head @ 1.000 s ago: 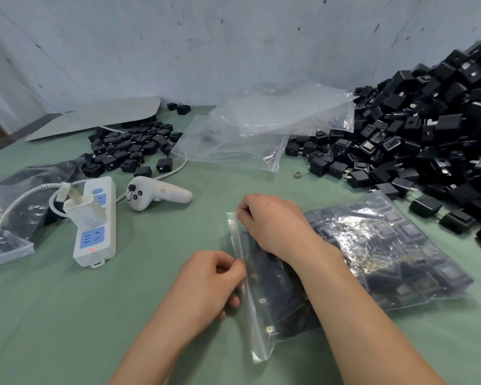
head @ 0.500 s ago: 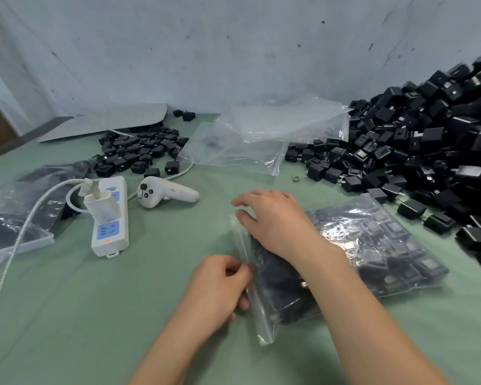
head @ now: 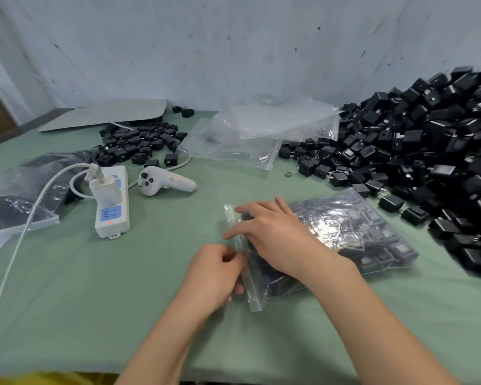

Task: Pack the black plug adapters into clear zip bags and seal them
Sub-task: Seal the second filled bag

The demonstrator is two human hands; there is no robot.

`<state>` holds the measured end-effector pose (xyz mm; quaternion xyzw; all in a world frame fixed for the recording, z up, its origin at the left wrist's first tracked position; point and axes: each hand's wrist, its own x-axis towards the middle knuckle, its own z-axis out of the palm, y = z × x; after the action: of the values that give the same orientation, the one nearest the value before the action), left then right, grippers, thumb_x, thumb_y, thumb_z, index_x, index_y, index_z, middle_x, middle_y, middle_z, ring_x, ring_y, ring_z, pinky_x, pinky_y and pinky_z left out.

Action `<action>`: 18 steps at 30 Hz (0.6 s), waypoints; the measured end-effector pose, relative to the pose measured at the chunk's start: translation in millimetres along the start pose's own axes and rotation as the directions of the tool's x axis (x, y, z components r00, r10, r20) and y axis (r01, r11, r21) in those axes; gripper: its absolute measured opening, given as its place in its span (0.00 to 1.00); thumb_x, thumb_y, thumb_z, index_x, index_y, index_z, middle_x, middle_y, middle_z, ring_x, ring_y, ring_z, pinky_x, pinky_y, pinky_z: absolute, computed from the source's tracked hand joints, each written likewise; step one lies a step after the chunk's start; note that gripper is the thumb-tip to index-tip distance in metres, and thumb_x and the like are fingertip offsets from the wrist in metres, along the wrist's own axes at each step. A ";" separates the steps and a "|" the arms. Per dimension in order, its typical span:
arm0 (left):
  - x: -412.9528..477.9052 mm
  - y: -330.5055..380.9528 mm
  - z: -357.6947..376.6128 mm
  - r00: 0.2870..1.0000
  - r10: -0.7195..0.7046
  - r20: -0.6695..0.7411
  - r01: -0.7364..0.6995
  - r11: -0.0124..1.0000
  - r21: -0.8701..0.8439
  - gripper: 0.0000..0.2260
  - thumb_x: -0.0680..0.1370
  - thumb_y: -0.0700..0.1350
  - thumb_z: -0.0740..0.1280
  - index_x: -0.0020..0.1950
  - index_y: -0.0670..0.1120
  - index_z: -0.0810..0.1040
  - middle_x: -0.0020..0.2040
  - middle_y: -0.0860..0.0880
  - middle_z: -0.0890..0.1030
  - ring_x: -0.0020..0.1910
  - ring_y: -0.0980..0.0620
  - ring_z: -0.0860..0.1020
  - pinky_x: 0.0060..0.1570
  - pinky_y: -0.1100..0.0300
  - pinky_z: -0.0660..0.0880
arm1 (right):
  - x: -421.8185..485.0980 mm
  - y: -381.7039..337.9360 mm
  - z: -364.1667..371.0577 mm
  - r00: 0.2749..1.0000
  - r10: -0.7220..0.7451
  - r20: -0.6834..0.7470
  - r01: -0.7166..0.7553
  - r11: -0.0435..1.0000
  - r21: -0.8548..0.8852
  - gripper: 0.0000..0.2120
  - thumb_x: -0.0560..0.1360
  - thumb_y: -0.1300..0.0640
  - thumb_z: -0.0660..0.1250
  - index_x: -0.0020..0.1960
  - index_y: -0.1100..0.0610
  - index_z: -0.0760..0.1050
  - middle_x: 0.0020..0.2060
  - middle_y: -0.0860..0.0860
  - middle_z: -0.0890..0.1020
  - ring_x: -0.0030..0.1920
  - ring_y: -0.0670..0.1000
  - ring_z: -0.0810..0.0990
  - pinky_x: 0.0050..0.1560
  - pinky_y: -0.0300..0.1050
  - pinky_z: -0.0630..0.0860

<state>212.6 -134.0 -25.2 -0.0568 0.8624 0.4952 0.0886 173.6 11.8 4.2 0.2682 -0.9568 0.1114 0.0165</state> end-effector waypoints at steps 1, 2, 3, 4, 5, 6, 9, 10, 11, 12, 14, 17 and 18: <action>-1.6 -0.2 0.3 1.000 -0.002 -0.003 0.002 1.000 -0.017 0.16 0.81 0.48 0.63 0.36 0.44 0.79 0.25 0.47 0.80 0.18 0.52 0.70 0.21 0.66 0.64 | 0.0 -1.0 2.1 1.000 -0.007 0.016 0.008 1.000 -0.016 0.21 0.82 0.59 0.59 0.65 0.36 0.75 0.75 0.45 0.64 0.76 0.51 0.57 0.78 0.59 0.44; -3.4 -0.5 0.6 1.000 -0.007 0.000 0.007 0.999 -0.032 0.16 0.81 0.48 0.63 0.37 0.43 0.80 0.25 0.46 0.80 0.17 0.52 0.70 0.21 0.66 0.64 | 0.2 -1.8 4.3 1.000 -0.009 0.022 0.009 1.000 -0.027 0.21 0.82 0.60 0.59 0.64 0.36 0.75 0.76 0.45 0.64 0.76 0.51 0.57 0.78 0.59 0.44; -5.3 -1.0 0.6 1.000 -0.014 0.009 0.014 0.999 -0.041 0.15 0.81 0.48 0.63 0.38 0.43 0.80 0.25 0.46 0.80 0.17 0.52 0.69 0.21 0.67 0.64 | 0.5 -2.5 6.5 1.000 -0.007 0.020 0.007 0.999 -0.032 0.20 0.82 0.59 0.59 0.63 0.36 0.76 0.76 0.46 0.63 0.76 0.51 0.56 0.78 0.59 0.44; -7.3 -1.6 0.6 1.000 -0.023 0.018 0.023 0.999 -0.039 0.15 0.81 0.48 0.63 0.38 0.42 0.81 0.24 0.46 0.79 0.17 0.51 0.69 0.20 0.67 0.64 | 1.2 -2.8 8.3 1.000 -0.004 0.012 0.004 0.999 -0.033 0.19 0.82 0.58 0.59 0.62 0.37 0.76 0.76 0.46 0.63 0.77 0.51 0.56 0.77 0.60 0.44; -9.1 -2.2 1.1 0.999 -0.030 0.025 0.030 0.999 -0.027 0.15 0.80 0.49 0.63 0.38 0.42 0.81 0.24 0.46 0.79 0.17 0.51 0.69 0.20 0.67 0.64 | 1.9 -2.8 10.0 1.000 0.003 0.000 -0.003 1.000 -0.030 0.17 0.82 0.58 0.60 0.61 0.38 0.76 0.77 0.47 0.62 0.77 0.51 0.55 0.77 0.60 0.44; -10.9 -2.9 1.7 0.999 -0.034 0.030 0.034 0.999 -0.007 0.15 0.80 0.49 0.64 0.38 0.42 0.81 0.24 0.46 0.79 0.16 0.51 0.69 0.20 0.67 0.64 | 2.7 -2.2 11.4 1.000 0.015 -0.011 -0.015 1.000 -0.024 0.15 0.82 0.57 0.60 0.60 0.39 0.76 0.77 0.47 0.62 0.77 0.52 0.55 0.77 0.60 0.44; -14.8 -3.7 4.3 0.999 -0.029 0.020 0.029 0.999 0.032 0.16 0.80 0.49 0.63 0.37 0.41 0.80 0.22 0.47 0.78 0.16 0.52 0.68 0.19 0.67 0.62 | 5.5 -1.4 15.0 0.999 0.046 -0.020 -0.047 0.999 -0.018 0.13 0.82 0.57 0.61 0.57 0.40 0.76 0.77 0.48 0.61 0.77 0.53 0.55 0.77 0.60 0.47; -15.5 -3.6 5.2 1.000 -0.023 0.013 0.022 0.999 0.044 0.17 0.80 0.49 0.63 0.38 0.41 0.80 0.22 0.47 0.77 0.15 0.53 0.67 0.19 0.67 0.62 | 6.0 -0.8 16.2 0.998 0.054 -0.022 -0.054 0.998 -0.015 0.13 0.81 0.58 0.61 0.57 0.40 0.76 0.77 0.48 0.61 0.77 0.53 0.55 0.76 0.60 0.47; -16.1 -3.2 5.8 1.000 -0.017 0.004 0.016 0.998 0.054 0.16 0.80 0.49 0.63 0.38 0.40 0.80 0.22 0.48 0.77 0.15 0.53 0.67 0.18 0.67 0.61 | 6.5 -0.3 17.5 0.998 0.058 -0.029 -0.059 0.998 -0.010 0.13 0.80 0.58 0.62 0.56 0.41 0.76 0.76 0.48 0.62 0.77 0.53 0.55 0.76 0.60 0.47; -16.8 -2.5 6.1 1.000 -0.015 -0.002 0.015 0.998 0.057 0.16 0.80 0.48 0.63 0.39 0.40 0.80 0.22 0.48 0.78 0.15 0.53 0.67 0.18 0.67 0.61 | 6.6 0.0 18.9 0.997 0.060 -0.037 -0.061 0.998 -0.007 0.14 0.80 0.59 0.63 0.56 0.41 0.76 0.76 0.48 0.62 0.77 0.54 0.55 0.76 0.60 0.47; -18.2 -1.3 5.4 1.000 -0.023 0.010 0.022 0.999 0.043 0.16 0.80 0.49 0.63 0.39 0.40 0.80 0.23 0.47 0.78 0.15 0.53 0.67 0.19 0.68 0.62 | 7.1 0.5 20.9 0.996 0.066 -0.059 -0.066 0.998 0.000 0.14 0.80 0.61 0.62 0.55 0.41 0.76 0.76 0.48 0.62 0.77 0.54 0.55 0.77 0.60 0.47; -23.7 -2.7 3.8 0.996 -0.044 0.074 0.041 0.998 0.040 0.15 0.79 0.50 0.63 0.35 0.44 0.78 0.24 0.46 0.79 0.16 0.52 0.68 0.19 0.68 0.63 | 7.1 0.7 22.4 0.994 0.078 -0.079 -0.076 0.997 0.025 0.14 0.80 0.61 0.61 0.54 0.42 0.76 0.76 0.49 0.62 0.78 0.54 0.54 0.77 0.60 0.45; -25.5 -4.0 4.1 0.995 -0.045 0.085 0.039 0.997 0.069 0.16 0.79 0.51 0.63 0.36 0.43 0.78 0.24 0.46 0.79 0.17 0.51 0.69 0.20 0.67 0.64 | 6.9 1.1 22.4 0.993 0.081 -0.082 -0.079 0.996 0.035 0.13 0.81 0.60 0.60 0.54 0.42 0.76 0.76 0.49 0.62 0.78 0.55 0.54 0.77 0.61 0.44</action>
<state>238.7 -132.1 -25.3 -0.0504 0.8724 0.4662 0.1380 167.8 4.2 -17.2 0.2250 -0.9633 0.1381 0.0479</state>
